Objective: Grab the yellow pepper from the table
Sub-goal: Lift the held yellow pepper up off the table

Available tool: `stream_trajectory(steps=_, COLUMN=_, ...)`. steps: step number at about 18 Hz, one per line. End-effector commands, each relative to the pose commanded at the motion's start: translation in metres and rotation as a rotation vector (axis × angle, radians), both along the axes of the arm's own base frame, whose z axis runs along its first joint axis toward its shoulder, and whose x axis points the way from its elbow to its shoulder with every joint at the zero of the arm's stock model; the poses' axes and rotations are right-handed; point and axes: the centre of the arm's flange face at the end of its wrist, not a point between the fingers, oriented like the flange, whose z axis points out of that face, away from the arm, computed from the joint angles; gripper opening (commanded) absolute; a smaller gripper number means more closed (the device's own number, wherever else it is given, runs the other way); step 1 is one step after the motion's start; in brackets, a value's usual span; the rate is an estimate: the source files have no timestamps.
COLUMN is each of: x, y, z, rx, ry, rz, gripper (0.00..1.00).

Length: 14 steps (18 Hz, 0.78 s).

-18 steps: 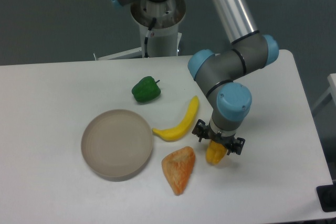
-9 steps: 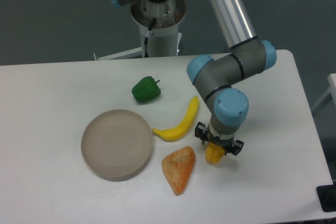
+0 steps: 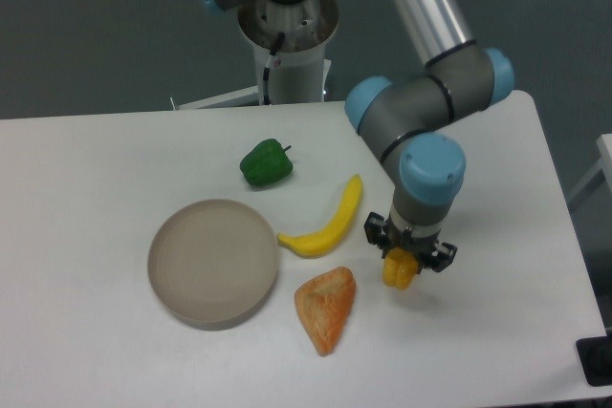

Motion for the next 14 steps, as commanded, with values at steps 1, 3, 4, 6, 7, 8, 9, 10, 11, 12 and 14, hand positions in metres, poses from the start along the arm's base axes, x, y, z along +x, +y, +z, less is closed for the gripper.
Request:
stream_trajectory(steps=1, x=-0.005, y=-0.006, z=0.012, rx=0.009, ry=0.017, rz=-0.042, gripper=0.17)
stream_trajectory(steps=3, x=-0.019, y=-0.023, z=0.032, rx=0.012, ry=0.029, rz=-0.061, gripper=0.17)
stream_trajectory(steps=4, x=-0.027, y=-0.031, z=0.036, rx=-0.008, ry=0.001, rz=-0.075, gripper=0.17)
stream_trajectory(steps=6, x=-0.034, y=-0.045, z=0.052, rx=-0.054, ry=-0.034, rz=-0.165, gripper=0.18)
stream_trajectory(steps=7, x=-0.039, y=-0.050, z=0.056, rx=-0.062, ry=-0.037, rz=-0.193, gripper=0.18)
stream_trajectory(steps=8, x=-0.043, y=-0.053, z=0.057, rx=-0.066, ry=-0.040, rz=-0.220, gripper=0.18)
stream_trajectory(steps=9, x=-0.047, y=-0.056, z=0.059, rx=-0.071, ry=-0.036, rz=-0.249, gripper=0.18)
stream_trajectory(steps=10, x=-0.050, y=-0.058, z=0.059, rx=-0.074, ry=-0.031, rz=-0.304, gripper=0.18)
stream_trajectory(steps=11, x=-0.051, y=-0.059, z=0.056, rx=-0.079, ry=-0.033, rz=-0.339, gripper=0.18)
stream_trajectory(steps=12, x=-0.054, y=-0.061, z=0.053, rx=-0.076, ry=-0.036, rz=-0.371, gripper=0.18)
stream_trajectory(steps=14, x=-0.056, y=-0.063, z=0.050, rx=-0.076, ry=-0.039, rz=-0.411, gripper=0.18)
